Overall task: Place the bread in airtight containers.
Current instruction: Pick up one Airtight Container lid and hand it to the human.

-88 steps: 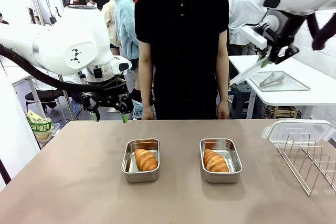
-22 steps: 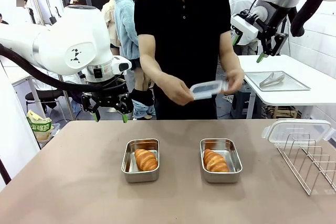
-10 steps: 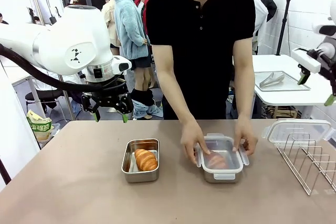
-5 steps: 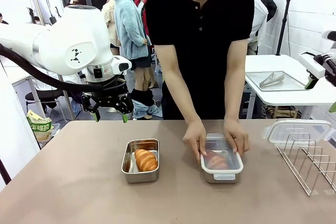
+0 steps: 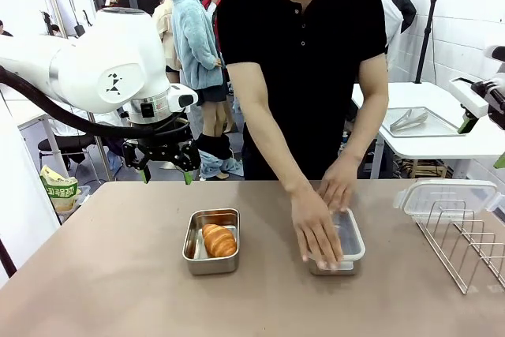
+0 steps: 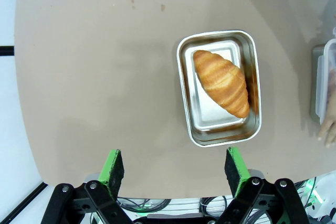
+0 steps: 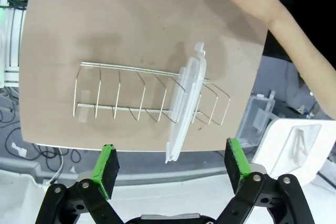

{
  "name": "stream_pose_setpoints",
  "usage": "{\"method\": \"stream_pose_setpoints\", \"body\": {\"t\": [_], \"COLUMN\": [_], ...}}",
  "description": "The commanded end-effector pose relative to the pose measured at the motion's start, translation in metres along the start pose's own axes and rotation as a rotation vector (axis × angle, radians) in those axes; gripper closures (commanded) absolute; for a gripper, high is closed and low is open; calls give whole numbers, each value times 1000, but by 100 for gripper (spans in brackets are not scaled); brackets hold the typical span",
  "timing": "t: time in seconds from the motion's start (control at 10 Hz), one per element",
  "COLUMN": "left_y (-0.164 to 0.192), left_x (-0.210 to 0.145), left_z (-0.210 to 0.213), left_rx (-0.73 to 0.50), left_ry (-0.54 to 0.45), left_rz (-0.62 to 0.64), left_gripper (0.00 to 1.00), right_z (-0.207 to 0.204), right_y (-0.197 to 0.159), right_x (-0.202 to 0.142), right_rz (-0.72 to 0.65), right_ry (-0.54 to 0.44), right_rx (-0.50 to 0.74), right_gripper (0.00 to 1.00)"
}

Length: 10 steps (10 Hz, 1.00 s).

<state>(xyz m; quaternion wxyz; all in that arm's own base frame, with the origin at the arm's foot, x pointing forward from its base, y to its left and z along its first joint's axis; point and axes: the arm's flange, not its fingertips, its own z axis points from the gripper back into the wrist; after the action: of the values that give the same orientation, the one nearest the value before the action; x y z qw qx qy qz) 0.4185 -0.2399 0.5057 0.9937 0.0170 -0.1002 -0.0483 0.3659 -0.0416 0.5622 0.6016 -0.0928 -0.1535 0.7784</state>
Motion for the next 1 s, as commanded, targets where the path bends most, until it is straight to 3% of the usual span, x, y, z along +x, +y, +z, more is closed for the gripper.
{"method": "stream_pose_setpoints", "body": {"t": [0.0, 0.9], "left_y": [2, 2], "left_x": [1, 1], "left_z": [2, 2], "left_rx": [5, 5], "left_ry": [1, 1], "left_rz": [-3, -3], "left_gripper": [0, 0], "right_z": [-1, -1], "right_y": [1, 1], "right_x": [1, 1], "right_rz": [1, 1], "right_ry": [-4, -4], "right_rx": [6, 6], "right_gripper": [0, 0]}}
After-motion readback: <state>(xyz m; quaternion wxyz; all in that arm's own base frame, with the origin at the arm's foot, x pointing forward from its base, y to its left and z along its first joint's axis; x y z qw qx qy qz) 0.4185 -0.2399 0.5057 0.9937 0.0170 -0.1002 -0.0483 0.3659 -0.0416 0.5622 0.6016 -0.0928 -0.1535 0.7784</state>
